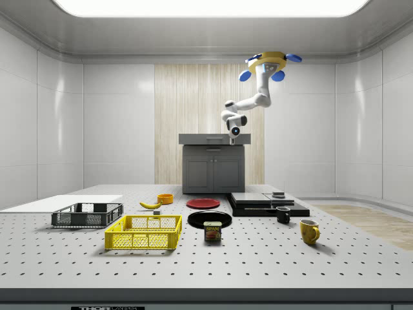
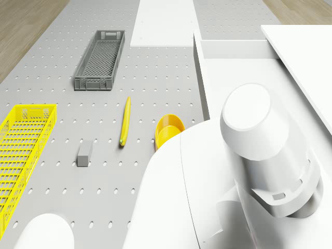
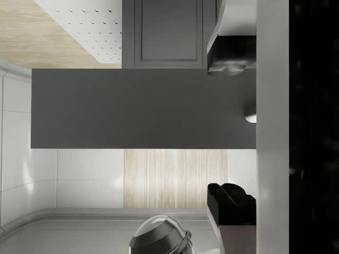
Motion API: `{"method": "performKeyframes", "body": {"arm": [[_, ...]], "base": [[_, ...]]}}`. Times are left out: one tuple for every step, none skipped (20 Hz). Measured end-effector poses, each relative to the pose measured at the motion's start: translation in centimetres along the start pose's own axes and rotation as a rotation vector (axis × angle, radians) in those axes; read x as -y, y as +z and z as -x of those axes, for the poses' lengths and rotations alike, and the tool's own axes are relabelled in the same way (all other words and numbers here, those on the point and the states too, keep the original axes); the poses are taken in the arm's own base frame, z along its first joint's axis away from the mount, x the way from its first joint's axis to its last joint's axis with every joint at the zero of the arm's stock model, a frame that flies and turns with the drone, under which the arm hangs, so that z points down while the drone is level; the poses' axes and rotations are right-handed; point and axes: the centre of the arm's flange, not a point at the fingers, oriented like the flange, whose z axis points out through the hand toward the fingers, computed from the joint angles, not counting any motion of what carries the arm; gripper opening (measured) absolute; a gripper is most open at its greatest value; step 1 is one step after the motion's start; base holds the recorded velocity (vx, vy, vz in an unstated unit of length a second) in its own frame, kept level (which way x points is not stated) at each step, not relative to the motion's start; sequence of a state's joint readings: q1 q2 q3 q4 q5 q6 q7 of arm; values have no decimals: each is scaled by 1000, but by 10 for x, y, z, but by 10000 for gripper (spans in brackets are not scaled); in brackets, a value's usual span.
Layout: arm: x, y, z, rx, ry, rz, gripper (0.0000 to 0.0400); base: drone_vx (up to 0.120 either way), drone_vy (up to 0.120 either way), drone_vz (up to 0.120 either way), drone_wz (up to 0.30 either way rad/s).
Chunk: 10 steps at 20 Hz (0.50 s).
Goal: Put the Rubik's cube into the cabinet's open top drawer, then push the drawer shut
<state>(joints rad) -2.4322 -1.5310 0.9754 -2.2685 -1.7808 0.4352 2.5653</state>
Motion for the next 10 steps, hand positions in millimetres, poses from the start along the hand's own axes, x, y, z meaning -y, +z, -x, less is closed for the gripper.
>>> {"method": "performKeyframes", "body": {"arm": [[0,0,0,-1,0,1,214],[0,0,0,-2,0,1,190],[0,0,0,-3,0,2,171],[0,0,0,-3,0,2,156],[0,0,0,-4,0,3,145],[0,0,0,-4,0,3,136],[0,0,0,-5,0,3,129],[0,0,0,-5,0,4,124],[0,0,0,-5,0,4,120],[0,0,1,-6,0,4,116]], "base": [[0,0,-120,0],[0,0,-120,0],[0,0,-120,0],[0,0,-120,0],[0,-80,-120,0],[0,-120,0,0],[0,-120,0,0],[0,-120,0,0],[0,-120,0,0],[0,-120,0,0]]}}
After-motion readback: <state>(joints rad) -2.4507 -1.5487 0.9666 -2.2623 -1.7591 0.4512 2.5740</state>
